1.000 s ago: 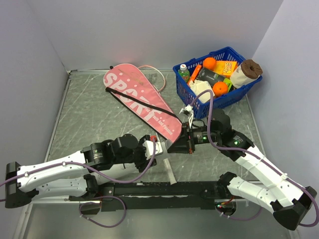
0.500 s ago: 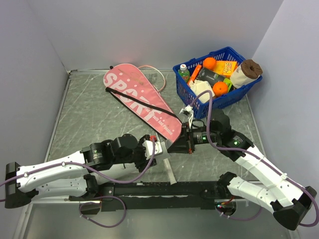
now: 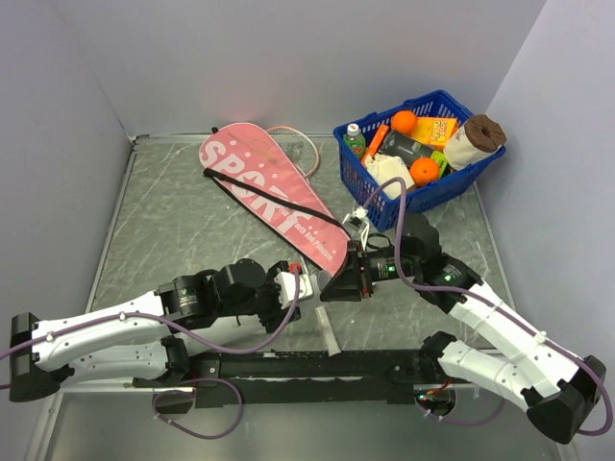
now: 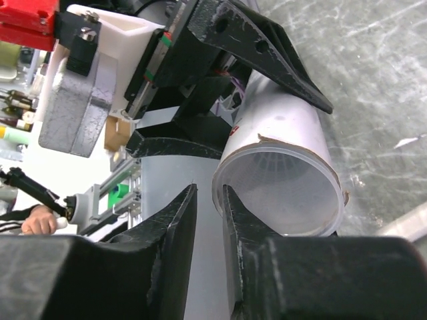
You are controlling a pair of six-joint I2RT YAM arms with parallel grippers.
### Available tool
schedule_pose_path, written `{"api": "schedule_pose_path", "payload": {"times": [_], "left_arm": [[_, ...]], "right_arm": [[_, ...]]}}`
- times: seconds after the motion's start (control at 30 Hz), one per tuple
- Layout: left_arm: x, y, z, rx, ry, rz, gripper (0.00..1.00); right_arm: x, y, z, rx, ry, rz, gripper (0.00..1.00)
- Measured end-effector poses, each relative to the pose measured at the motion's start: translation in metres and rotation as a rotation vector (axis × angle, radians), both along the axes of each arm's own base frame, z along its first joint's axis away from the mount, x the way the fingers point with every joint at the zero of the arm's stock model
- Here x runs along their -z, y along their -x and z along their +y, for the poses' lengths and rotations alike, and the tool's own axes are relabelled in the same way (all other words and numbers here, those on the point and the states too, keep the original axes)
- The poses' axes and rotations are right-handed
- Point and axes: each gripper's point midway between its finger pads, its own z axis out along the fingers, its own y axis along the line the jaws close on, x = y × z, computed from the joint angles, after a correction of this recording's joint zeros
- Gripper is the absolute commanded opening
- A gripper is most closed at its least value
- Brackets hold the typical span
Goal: Pack up the badminton gear
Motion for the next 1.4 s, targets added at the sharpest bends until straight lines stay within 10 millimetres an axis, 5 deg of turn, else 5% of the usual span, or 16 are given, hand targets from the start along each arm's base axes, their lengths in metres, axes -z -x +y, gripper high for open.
{"api": "schedule_pose_path", "payload": {"times": [0.63,0.87,1.4], "left_arm": [[0.001,-0.001,0.009,-0.02,-0.013,0.002,0.01],[-0.005,-0.003,0.008,-0.029,0.009,-0.005,0.01],[-0.006,-0.006,0.007,-0.046,0.011,-0.018,0.01]], "right_arm": [[-0.012,-0.025,0.017,0.063,-0.097,0.045,0.37],[0.014,-0.054,0.002,0.175,-0.131,0.12,0.37],[0.026,-0.044,-0.007,0.202,-0.139,0.085,0.28]]}}
